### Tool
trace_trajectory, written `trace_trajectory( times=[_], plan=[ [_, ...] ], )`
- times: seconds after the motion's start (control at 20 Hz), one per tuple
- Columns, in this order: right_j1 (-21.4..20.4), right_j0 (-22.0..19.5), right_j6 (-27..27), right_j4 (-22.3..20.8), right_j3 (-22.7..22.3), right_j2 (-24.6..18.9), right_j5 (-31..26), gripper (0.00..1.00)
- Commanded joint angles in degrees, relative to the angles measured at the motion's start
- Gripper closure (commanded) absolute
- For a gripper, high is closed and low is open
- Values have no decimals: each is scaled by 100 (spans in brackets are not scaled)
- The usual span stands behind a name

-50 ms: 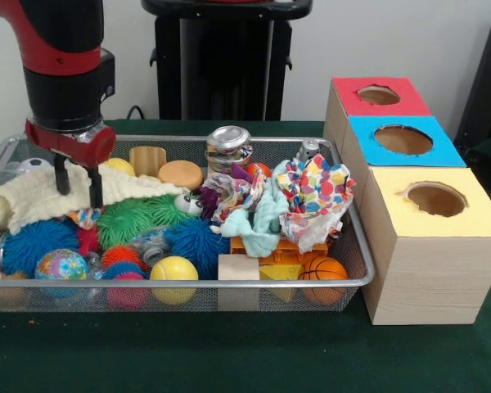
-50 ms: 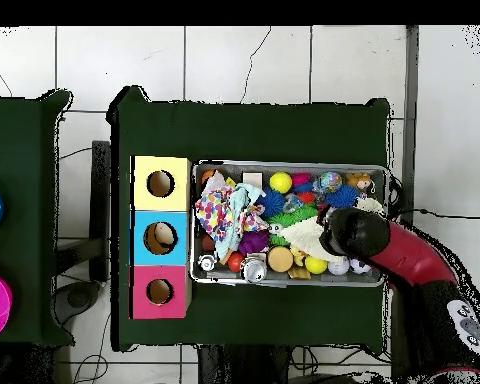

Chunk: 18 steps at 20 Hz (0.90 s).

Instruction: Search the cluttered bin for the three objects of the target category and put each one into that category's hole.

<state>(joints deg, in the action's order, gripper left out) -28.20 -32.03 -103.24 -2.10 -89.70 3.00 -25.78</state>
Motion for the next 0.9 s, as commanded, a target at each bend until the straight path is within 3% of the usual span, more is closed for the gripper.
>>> trace_trajectory(
  times=[0.05,0.45,0.9],
  plan=[
    [107,197,-2147,722,-789,308,442,0],
    [11,-149,-1802,793,-619,-526,933,0],
    [109,133,-1913,1098,-502,-612,731,0]
  ],
)
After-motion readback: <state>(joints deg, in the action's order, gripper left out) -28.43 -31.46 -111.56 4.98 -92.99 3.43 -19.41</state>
